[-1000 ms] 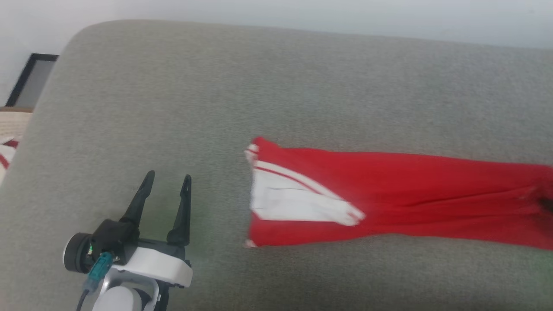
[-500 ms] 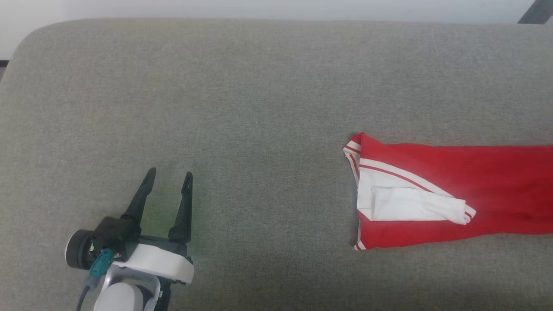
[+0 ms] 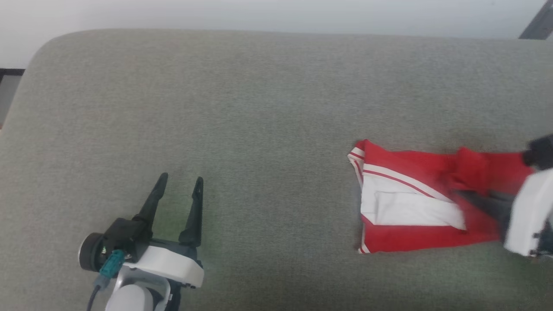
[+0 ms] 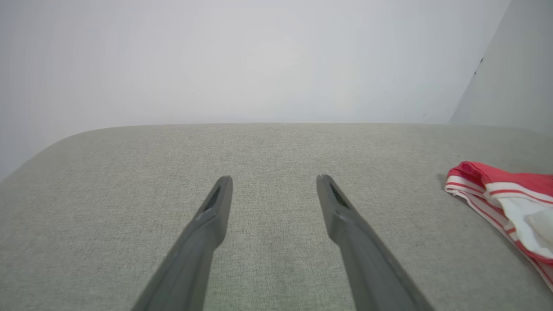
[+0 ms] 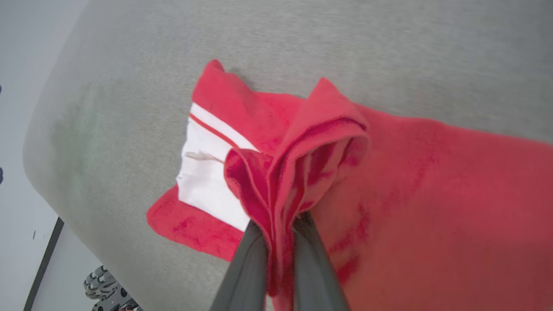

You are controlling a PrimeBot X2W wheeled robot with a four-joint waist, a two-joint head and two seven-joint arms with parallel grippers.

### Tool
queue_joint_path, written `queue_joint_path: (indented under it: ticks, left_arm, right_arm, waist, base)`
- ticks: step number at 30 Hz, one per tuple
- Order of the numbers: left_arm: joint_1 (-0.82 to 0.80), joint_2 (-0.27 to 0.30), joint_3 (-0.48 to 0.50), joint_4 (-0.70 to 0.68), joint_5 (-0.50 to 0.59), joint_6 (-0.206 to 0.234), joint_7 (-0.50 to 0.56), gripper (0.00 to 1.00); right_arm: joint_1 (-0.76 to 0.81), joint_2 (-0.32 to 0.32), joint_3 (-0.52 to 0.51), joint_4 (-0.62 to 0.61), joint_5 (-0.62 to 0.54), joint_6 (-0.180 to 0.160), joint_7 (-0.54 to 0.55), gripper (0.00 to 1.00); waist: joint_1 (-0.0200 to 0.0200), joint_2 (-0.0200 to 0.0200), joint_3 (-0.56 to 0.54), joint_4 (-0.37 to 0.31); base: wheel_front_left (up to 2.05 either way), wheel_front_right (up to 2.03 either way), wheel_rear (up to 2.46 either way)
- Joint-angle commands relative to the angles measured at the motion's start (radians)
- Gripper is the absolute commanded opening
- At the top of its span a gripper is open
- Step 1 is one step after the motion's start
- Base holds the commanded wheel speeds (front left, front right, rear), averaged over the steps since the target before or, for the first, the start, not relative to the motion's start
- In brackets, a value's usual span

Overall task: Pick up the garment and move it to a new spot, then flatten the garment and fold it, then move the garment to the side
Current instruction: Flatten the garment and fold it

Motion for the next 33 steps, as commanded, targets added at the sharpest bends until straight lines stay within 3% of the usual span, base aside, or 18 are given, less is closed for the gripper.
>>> queue_joint_path:
  ticks: [1, 6, 11, 18, 19, 20, 21, 22, 23, 33]
  left_arm:
    - [0.003, -0.005, -0.006, 0.002, -0.006, -0.002, -0.004, 1.00]
    - [0.001, -0.012, -0.022, 0.006, -0.013, -0.002, -0.004, 1.00]
    - [-0.011, -0.020, -0.030, 0.008, -0.024, -0.003, -0.004, 1.00]
    - [-0.015, -0.025, -0.034, 0.014, -0.030, -0.003, -0.004, 1.00]
    - [-0.015, -0.026, -0.033, 0.015, -0.031, -0.003, -0.004, 1.00]
    - [-0.014, -0.027, -0.032, 0.016, -0.031, -0.003, -0.004, 1.00]
    - [-0.011, -0.027, -0.030, 0.017, -0.030, -0.003, -0.004, 1.00]
    - [-0.007, -0.027, -0.027, 0.019, -0.031, -0.003, -0.004, 1.00]
    - [-0.005, -0.027, -0.023, 0.021, -0.031, -0.003, -0.004, 1.00]
    - [-0.011, -0.007, -0.016, 0.030, -0.035, -0.003, -0.004, 1.00]
  right_arm:
    - [-0.019, 0.016, 0.009, -0.031, -0.017, 0.000, 0.019, 0.00]
    - [-0.044, 0.088, 0.049, -0.105, -0.072, 0.000, 0.083, 0.00]
    - [-0.072, 0.167, 0.078, -0.089, -0.135, 0.000, 0.119, 0.00]
    - [-0.081, 0.199, 0.087, -0.030, -0.188, 0.000, 0.122, 0.00]
    - [-0.078, 0.204, 0.086, -0.019, -0.190, 0.000, 0.117, 0.05]
    - [-0.075, 0.207, 0.087, -0.011, -0.194, 0.000, 0.115, 0.22]
    - [-0.074, 0.208, 0.089, -0.007, -0.198, 0.000, 0.110, 0.47]
    - [-0.075, 0.212, 0.086, -0.002, -0.200, 0.000, 0.100, 0.87]
    - [-0.076, 0.217, 0.083, 0.002, -0.201, 0.000, 0.094, 1.00]
    - [-0.107, 0.181, 0.083, -0.014, -0.183, 0.000, -0.002, 1.00]
  waist:
    - [0.0000, 0.0000, -0.001, 0.013]
    - [0.0000, 0.0000, 0.006, 0.057]
    - [0.0000, 0.0000, 0.018, 0.103]
    - [0.0000, 0.0000, 0.026, 0.128]
    - [0.0000, 0.0000, 0.025, 0.130]
    - [0.0000, 0.0000, 0.024, 0.129]
    - [0.0000, 0.0000, 0.021, 0.128]
    - [0.0000, 0.0000, 0.018, 0.126]
    - [0.0000, 0.0000, 0.015, 0.121]
    - [0.0000, 0.0000, -0.027, 0.051]
  base:
    - [0.00, 0.00, 0.00]
    - [0.00, 0.00, 0.00]
    - [0.00, 0.00, 0.00]
    - [0.00, 0.00, 0.00]
    - [0.00, 0.00, 0.00]
    - [0.00, 0.00, 0.00]
    - [0.00, 0.00, 0.00]
    - [0.00, 0.00, 0.00]
    - [0.00, 0.00, 0.00]
    - [0.00, 0.00, 0.00]
